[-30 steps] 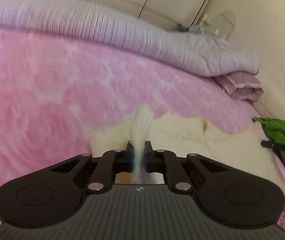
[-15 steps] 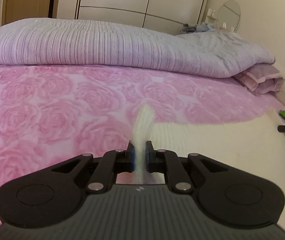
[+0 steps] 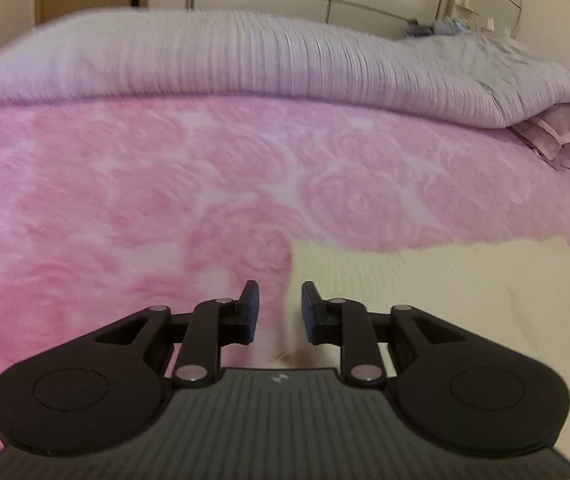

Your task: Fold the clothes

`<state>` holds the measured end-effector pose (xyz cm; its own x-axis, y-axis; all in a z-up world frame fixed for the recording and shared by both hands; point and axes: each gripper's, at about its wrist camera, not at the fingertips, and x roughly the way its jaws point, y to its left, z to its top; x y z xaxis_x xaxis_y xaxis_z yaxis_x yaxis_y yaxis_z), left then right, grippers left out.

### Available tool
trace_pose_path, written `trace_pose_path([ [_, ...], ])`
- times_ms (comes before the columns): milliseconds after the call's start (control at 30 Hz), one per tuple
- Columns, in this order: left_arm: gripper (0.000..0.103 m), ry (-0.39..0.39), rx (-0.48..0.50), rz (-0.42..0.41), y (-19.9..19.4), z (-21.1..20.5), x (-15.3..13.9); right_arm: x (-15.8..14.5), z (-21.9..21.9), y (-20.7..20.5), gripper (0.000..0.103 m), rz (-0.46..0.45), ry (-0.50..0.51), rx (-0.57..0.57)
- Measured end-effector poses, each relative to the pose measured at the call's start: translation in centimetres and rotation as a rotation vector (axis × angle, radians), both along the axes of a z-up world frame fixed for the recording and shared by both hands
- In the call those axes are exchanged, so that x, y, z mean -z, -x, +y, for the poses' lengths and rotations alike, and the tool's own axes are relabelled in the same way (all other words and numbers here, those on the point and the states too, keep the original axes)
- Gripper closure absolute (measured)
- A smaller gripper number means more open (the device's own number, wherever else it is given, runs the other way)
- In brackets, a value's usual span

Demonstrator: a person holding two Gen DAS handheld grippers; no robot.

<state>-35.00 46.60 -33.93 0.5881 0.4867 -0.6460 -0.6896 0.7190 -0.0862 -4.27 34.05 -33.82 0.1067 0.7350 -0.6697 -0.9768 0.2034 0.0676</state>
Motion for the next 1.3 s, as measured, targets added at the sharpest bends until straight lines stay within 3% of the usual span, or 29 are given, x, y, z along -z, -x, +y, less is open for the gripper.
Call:
trace_pose_path([
  [100,0.086,-0.039,0.033,-0.032,2.3,-4.2,-2.3,-2.3,-4.9,2.5,0.066,-0.041,-0.068,-0.060],
  [200,0.086,-0.066,0.063,-0.053,4.1,-8.8,-2.9,-1.8,-8.9,6.0,0.064,-0.064,-0.064,-0.118],
  [333,0.085,-0.065,0.123,0.019,4.8,-13.2,-0.4,2.0,-12.5,9.8,0.063,-0.166,0.001,-0.113],
  [433,0.083,-0.116,0.123,-0.002,6.7,-14.5,2.6,4.3,-15.7,10.2,0.063,-0.248,-0.063,-0.074],
  [567,0.084,-0.089,0.055,-0.060,8.6,-14.8,2.9,5.2,-18.7,7.3,0.046,-0.021,-0.085,0.088],
  [667,0.087,-0.062,-0.015,-0.082,10.3,-15.6,2.1,4.2,-19.4,6.3,0.046,0.071,-0.068,0.140],
  [733,0.086,0.009,-0.104,-0.143,12.4,-16.3,1.2,2.8,-20.5,6.4,0.046,0.101,-0.078,0.200],
  [833,0.068,0.116,-0.238,-0.233,15.5,-17.5,-0.2,1.5,-22.9,5.6,0.045,0.329,-0.144,0.283],
  [867,0.055,0.178,-0.273,-0.283,16.4,-17.7,-0.2,1.9,-23.5,5.3,0.044,0.444,-0.156,0.299],
  [900,0.052,0.265,-0.298,-0.353,17.2,-17.7,0.4,2.3,-24.1,5.0,0.042,0.559,-0.168,0.313],
  [967,0.052,0.428,-0.343,-0.477,18.4,-17.6,1.7,3.9,-24.4,4.4,0.041,0.755,-0.175,0.357],
  [1033,0.052,0.534,-0.381,-0.551,18.3,-17.0,3.4,5.2,-23.9,4.1,0.041,0.840,-0.191,0.406],
  [1133,0.053,0.607,-0.455,-0.629,17.4,-15.8,5.2,6.0,-22.8,3.3,0.041,0.888,-0.249,0.461],
  [1200,0.067,0.622,-0.479,-0.649,16.6,-15.0,5.8,5.9,-21.6,2.8,0.044,0.872,-0.263,0.479],
  [1233,0.068,0.617,-0.486,-0.641,16.2,-14.7,5.8,5.8,-21.0,2.7,0.051,0.847,-0.249,0.485],
  [1267,0.073,0.612,-0.493,-0.632,15.8,-14.4,5.8,5.8,-20.3,2.6,0.079,0.809,-0.223,0.496],
  [1300,0.078,0.608,-0.497,-0.631,15.6,-14.3,5.8,5.8,-19.8,2.4,0.084,0.787,-0.207,0.503],
])
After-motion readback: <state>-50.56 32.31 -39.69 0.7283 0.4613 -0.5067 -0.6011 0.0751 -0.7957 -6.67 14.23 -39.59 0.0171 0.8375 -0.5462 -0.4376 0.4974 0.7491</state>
